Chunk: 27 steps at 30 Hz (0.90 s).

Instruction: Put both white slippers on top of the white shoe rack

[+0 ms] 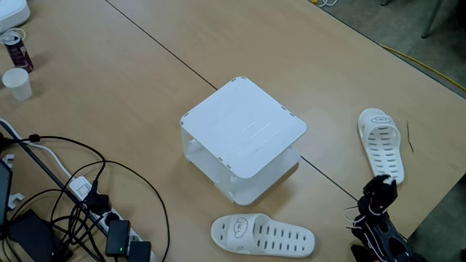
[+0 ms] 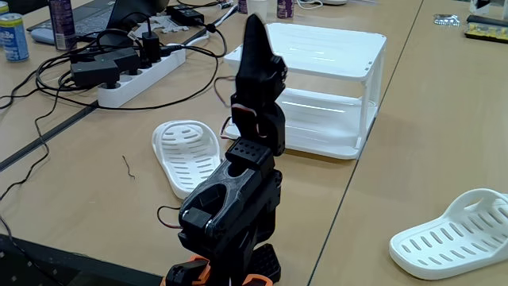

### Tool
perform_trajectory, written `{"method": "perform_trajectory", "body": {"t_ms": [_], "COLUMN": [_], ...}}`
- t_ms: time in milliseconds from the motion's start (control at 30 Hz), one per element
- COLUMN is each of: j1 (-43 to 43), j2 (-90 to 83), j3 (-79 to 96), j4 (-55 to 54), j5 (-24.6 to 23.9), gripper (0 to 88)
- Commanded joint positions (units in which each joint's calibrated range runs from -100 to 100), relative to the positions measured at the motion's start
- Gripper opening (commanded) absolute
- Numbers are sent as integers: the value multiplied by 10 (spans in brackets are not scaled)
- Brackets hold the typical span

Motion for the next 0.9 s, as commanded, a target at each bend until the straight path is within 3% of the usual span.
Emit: {"method": "perform_trajectory", "body": {"t_ms": [0,400,600,867], "j1": [3,4,4,-3], "j2": [5,5,29,212], "j3": [-71,-362,-400,-482], "j4": [173,606,691,692], "j5": [5,5,5,5], "gripper": [8,10,13,8]}}
